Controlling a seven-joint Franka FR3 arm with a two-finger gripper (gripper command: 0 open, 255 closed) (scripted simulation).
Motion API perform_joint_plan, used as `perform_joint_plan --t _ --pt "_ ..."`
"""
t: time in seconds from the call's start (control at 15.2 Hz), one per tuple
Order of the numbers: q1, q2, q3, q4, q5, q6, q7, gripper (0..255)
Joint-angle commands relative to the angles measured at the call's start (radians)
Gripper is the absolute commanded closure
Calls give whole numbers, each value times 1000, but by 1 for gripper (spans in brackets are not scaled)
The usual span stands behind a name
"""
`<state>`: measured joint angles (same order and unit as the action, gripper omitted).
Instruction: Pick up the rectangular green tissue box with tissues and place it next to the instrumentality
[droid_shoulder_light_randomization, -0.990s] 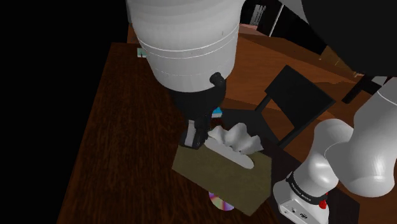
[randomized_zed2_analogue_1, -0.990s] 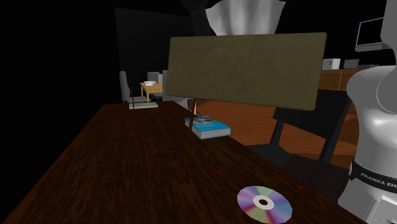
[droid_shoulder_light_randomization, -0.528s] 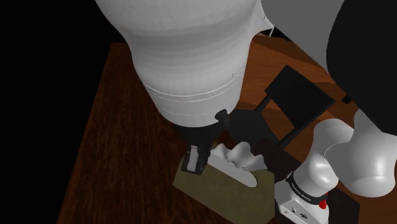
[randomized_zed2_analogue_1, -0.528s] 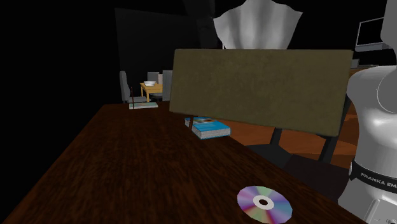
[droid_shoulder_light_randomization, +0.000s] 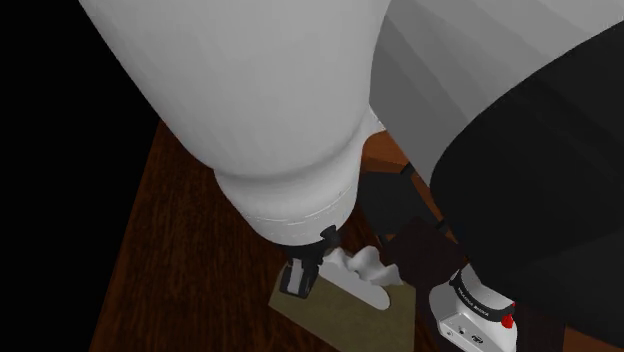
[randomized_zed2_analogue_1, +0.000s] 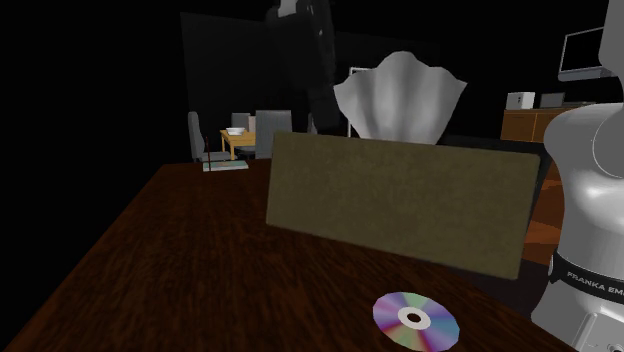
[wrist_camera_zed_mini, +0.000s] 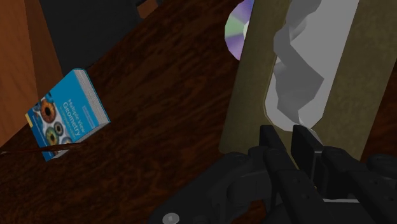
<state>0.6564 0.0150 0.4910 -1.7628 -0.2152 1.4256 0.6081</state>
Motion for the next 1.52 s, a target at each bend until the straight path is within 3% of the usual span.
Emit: perform_joint_plan --t 0.0,1.45 --pt "-1 -3 -1 -30 2 28 5 255" --pt "0 64 -2 -253 -30 301 78 255"
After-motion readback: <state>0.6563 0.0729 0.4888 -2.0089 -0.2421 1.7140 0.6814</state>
